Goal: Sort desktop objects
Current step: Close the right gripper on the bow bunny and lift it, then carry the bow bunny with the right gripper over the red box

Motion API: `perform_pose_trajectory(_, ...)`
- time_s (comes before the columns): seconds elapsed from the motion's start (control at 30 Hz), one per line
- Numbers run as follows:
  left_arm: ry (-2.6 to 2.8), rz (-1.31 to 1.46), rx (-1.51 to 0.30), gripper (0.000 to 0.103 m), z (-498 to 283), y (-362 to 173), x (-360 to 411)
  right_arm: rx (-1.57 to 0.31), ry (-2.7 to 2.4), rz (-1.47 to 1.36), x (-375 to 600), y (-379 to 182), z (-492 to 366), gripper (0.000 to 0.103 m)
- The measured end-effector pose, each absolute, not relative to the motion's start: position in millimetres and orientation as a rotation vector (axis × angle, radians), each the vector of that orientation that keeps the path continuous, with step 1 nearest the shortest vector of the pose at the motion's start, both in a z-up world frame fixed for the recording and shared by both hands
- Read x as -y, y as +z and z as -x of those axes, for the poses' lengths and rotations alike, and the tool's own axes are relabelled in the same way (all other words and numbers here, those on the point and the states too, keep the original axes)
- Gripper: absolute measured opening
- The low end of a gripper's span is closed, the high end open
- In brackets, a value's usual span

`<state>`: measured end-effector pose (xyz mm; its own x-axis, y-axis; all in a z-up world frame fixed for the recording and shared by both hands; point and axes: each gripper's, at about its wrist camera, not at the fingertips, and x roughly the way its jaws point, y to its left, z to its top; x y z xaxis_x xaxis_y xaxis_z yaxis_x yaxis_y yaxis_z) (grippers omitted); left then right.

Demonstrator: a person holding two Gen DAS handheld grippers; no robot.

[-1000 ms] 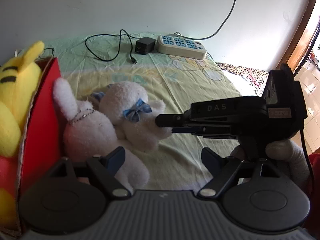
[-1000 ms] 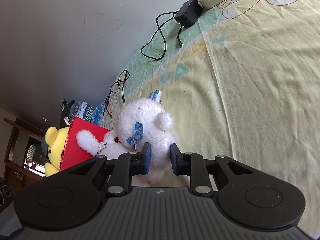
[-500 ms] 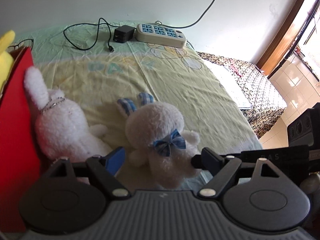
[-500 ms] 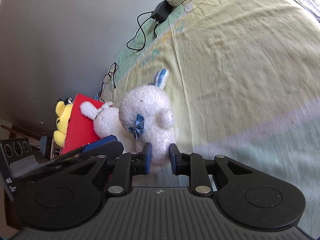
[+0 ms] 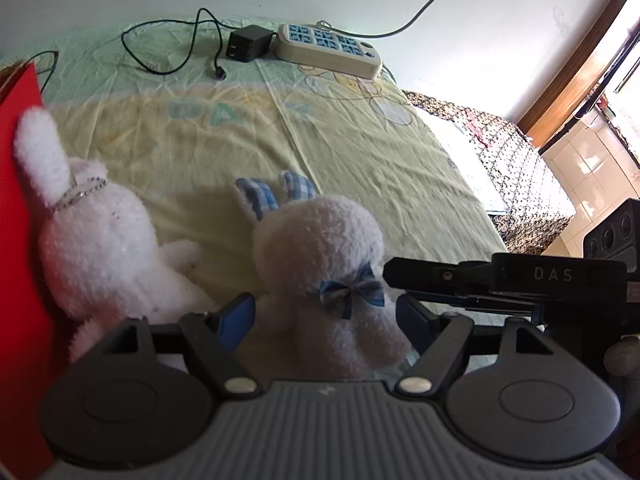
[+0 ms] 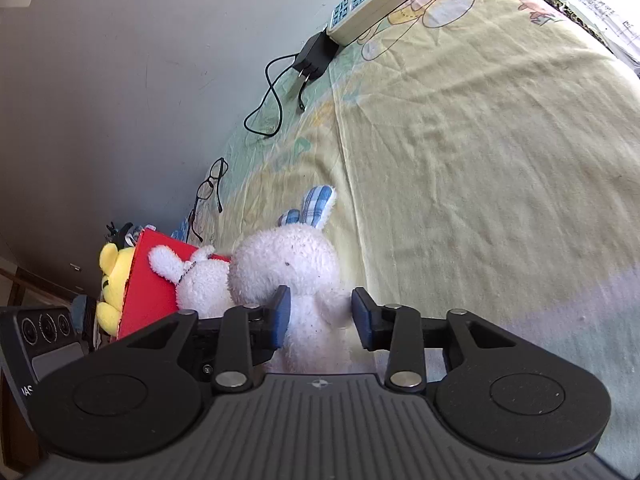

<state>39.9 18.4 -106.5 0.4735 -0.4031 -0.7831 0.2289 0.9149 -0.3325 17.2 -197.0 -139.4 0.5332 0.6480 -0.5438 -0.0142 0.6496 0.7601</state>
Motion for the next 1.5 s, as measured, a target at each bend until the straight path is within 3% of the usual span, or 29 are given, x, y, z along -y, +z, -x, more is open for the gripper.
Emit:
perform_pose_trajectory(0.1,-0.394,0.192,-1.028,0.071,-45.6,-113.1,-16.6,-0.946,0.471,-0.804,191.1,-144.6,-24.9,0.044)
perform_pose_trajectory(0.33,-0.393,0.239,-1.054,0.073,-59.8,-120.7,-21.0,-0.955,0.505,-0.832,184.9,-149.8,-35.0,0.043)
perform_pose_trajectory(0.6,-0.412,0.165,-1.047,0.072,-51.9,-118.9,-7.9,-0.983,0.542,-0.881,188.0,-152.3,-28.7,0.035)
perform_pose_trajectory(0.93,-0.476,0.051,-1.016,0.071,-7.2,-105.9,0.0,-1.017,0.602,-0.770,177.5,-132.8,7.3,0.034)
perform_pose_trajectory(1.5,-0.554,-0.041,-0.868,0.071,76.7,-49.4,-39.1,-0.872,0.682,-0.668,129.2,-80.2,80.4,0.033)
